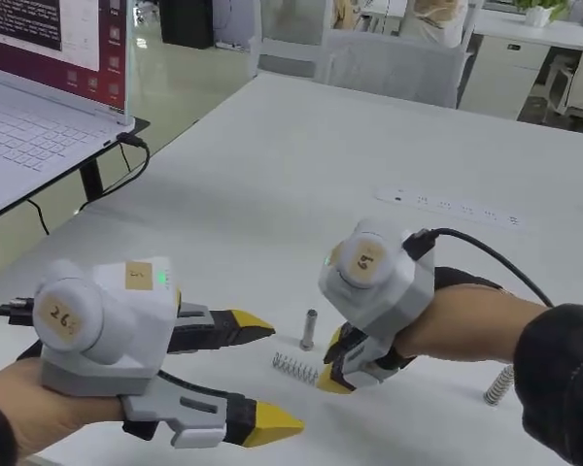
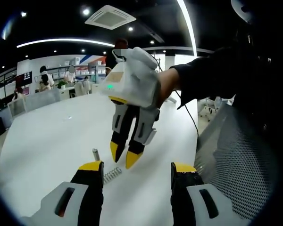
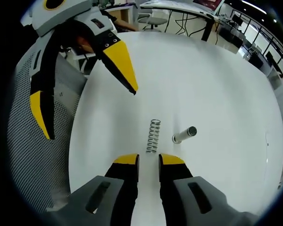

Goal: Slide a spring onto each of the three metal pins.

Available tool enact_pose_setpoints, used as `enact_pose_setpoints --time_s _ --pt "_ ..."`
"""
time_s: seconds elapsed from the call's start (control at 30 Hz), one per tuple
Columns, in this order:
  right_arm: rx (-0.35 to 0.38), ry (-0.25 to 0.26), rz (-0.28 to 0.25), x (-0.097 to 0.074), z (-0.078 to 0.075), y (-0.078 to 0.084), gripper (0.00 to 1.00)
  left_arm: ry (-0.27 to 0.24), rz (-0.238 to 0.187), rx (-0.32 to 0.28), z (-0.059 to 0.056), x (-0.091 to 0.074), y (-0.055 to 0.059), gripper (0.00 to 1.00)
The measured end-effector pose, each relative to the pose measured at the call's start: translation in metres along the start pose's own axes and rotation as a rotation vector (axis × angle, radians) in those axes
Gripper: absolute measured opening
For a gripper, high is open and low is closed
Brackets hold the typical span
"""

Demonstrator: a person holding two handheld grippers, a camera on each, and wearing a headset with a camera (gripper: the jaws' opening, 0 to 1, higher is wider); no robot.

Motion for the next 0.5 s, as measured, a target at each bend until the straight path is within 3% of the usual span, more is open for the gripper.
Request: enact_pose_setpoints --time_s 0.5 --pt "0.033 0.002 0.001 0.020 -0.006 0.001 0.14 0.002 0.009 -0.001 0.000 0.001 0.002 0.52"
Point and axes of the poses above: the centre of the closed fingertips' face, and the gripper's own axes: x roughly forward along the fingers, z roughly to its left, y roughly out of its underside, the point moved 3 cm from there along -x, roughly backward along the fingers, and after that the axes turned 4 degrees about -x, right-handed, at the moved point
